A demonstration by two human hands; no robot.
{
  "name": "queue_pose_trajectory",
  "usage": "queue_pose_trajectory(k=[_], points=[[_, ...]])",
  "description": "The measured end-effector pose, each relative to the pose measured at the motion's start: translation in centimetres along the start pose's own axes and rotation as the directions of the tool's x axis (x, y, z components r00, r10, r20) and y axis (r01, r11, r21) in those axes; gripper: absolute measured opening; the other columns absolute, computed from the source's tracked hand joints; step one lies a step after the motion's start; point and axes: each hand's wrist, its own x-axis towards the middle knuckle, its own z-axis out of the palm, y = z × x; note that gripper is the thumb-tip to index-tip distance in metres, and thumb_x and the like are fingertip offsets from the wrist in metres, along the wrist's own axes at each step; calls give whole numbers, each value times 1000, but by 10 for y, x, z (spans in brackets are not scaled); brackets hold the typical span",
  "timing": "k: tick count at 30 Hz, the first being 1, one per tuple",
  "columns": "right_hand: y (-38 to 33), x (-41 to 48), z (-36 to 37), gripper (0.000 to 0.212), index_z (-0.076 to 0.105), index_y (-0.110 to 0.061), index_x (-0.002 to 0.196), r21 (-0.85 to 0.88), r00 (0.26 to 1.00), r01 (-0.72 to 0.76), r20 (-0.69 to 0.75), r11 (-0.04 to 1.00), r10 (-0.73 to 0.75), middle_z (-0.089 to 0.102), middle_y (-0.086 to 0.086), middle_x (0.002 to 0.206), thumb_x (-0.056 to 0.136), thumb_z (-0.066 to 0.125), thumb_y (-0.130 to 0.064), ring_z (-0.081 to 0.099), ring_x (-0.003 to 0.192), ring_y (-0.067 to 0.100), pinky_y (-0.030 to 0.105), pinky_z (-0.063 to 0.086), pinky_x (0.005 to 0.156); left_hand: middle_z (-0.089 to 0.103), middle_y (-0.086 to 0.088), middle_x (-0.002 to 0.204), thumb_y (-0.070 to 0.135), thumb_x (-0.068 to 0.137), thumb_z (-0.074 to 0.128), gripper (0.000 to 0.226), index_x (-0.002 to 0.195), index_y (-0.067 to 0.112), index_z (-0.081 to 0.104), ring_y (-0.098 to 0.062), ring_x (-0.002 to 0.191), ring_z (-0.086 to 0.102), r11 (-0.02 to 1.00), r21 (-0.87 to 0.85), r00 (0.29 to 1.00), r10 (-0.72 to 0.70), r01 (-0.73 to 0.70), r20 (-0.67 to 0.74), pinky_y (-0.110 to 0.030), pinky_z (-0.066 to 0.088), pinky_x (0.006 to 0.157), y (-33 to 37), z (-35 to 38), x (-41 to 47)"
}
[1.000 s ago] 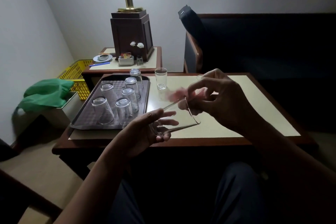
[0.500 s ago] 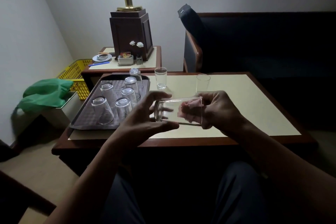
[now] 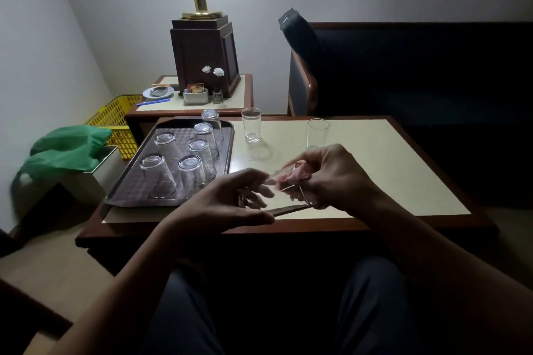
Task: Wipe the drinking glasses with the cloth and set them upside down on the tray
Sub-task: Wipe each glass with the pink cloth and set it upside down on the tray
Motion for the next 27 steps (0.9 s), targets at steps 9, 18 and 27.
queue_pose_trajectory(k=[9, 18, 27], points=[[33, 15, 11, 21, 65, -6, 101, 746, 873, -484, 372, 457, 316, 68, 26, 113, 108, 54, -22, 65, 105, 38, 44, 66, 81, 71, -8, 122, 27, 67, 97, 73, 130, 11, 64, -20, 104, 69, 768, 640, 763, 397, 28, -510, -27, 52, 89, -20, 37, 18], [25, -5, 35, 39, 55, -24, 148, 308, 971, 220, -158, 926, -178, 64, -10, 93, 111, 47, -14, 62, 76, 8, 25, 57, 72, 76, -15, 108, 37, 75, 90, 66, 130, 11, 65, -23, 85, 76, 943, -265, 899, -283, 199, -333, -29, 62, 79, -5, 34, 13], [-6, 19, 7, 34, 63, -3, 138, -41, 877, 442, 229, 896, -422, 70, -12, 108, 107, 51, -8, 71, 93, -1, 13, 56, 79, 75, -10, 114, 22, 76, 87, 60, 133, 18, 68, -18, 101, 72, 984, -70, 984, -170, 166, -50, -26, 58, 86, 10, 4, 2]])
